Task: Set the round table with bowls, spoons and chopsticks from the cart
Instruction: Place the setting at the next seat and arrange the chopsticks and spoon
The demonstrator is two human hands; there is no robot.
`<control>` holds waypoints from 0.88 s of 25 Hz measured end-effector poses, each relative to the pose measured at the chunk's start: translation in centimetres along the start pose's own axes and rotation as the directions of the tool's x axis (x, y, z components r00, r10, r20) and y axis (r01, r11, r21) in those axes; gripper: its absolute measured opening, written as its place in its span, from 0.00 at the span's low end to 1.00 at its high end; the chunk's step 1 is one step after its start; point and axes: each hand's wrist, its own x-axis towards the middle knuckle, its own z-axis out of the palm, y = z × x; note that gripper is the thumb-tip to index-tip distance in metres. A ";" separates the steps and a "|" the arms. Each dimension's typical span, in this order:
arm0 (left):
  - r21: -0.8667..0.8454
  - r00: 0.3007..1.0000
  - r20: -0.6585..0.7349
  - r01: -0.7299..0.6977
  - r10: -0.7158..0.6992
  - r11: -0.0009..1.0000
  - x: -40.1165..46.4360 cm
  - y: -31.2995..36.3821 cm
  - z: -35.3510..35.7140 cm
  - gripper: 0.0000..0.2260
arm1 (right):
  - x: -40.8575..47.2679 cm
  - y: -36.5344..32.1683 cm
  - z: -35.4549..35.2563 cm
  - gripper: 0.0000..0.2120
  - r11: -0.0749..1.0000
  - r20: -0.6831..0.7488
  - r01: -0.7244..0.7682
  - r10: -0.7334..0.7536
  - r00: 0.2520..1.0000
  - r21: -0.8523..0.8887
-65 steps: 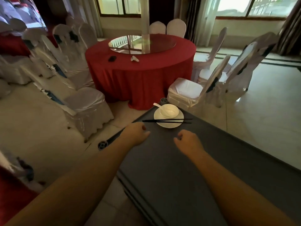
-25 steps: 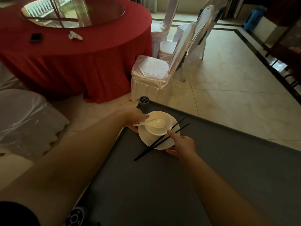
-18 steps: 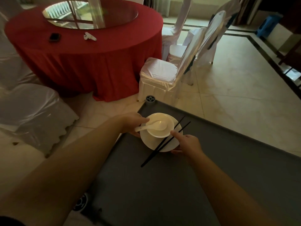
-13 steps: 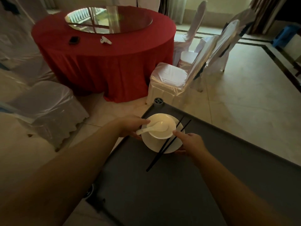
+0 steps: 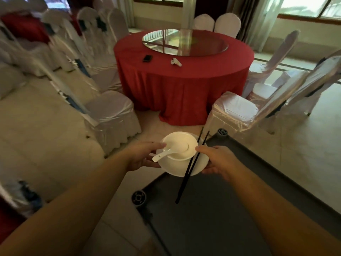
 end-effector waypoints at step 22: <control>-0.242 0.844 -0.522 -0.284 0.122 0.928 -17.9 -0.8 -46.6 0.21 | 2.8 -18.1 49.3 0.20 0.963 0.546 0.230 -0.119 0.829 -0.139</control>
